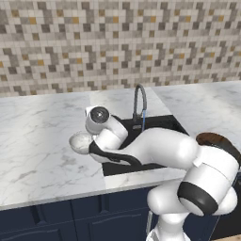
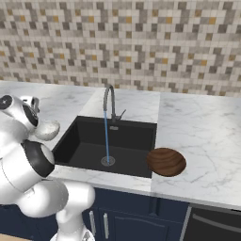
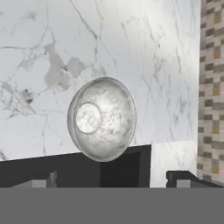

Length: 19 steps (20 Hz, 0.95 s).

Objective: Rinse each bowl for a few seconds and place them down in the sink or on the counter.

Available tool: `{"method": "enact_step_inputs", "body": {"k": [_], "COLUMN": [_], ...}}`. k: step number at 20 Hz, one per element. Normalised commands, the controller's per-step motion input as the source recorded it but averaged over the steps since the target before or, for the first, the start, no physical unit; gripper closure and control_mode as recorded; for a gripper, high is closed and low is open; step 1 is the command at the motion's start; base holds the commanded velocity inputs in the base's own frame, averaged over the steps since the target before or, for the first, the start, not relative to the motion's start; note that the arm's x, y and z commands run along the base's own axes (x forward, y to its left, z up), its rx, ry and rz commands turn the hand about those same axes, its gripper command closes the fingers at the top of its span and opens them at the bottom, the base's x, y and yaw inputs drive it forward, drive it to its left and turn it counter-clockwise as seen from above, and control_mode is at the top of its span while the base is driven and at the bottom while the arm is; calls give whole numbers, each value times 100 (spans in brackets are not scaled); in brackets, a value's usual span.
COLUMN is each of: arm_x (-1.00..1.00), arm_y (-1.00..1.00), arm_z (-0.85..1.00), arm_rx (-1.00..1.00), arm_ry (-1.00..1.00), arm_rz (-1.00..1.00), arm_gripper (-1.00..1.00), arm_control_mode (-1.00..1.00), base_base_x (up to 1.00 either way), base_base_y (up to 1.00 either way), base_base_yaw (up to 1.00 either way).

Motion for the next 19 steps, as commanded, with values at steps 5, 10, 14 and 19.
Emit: {"method": "enact_step_inputs", "body": {"k": [5, 10, 14, 19], "arm_x": [-23, -22, -27, -25], "arm_y": [-13, -9, -12, -11], "arm_z": [26, 37, 29, 11], "arm_rx": [12, 13, 10, 7], "arm_ry": [-11, -4, 9, 18], "arm_rz": [7, 6, 3, 3], "arm_gripper": [-100, -100, -100, -100], "arm_control_mode": [-100, -100, -100, -100], "base_base_x": [0, 0, 0, 0], "base_base_y": [0, 0, 0, 0], "base_base_yaw": [0, 0, 0, 0]}}
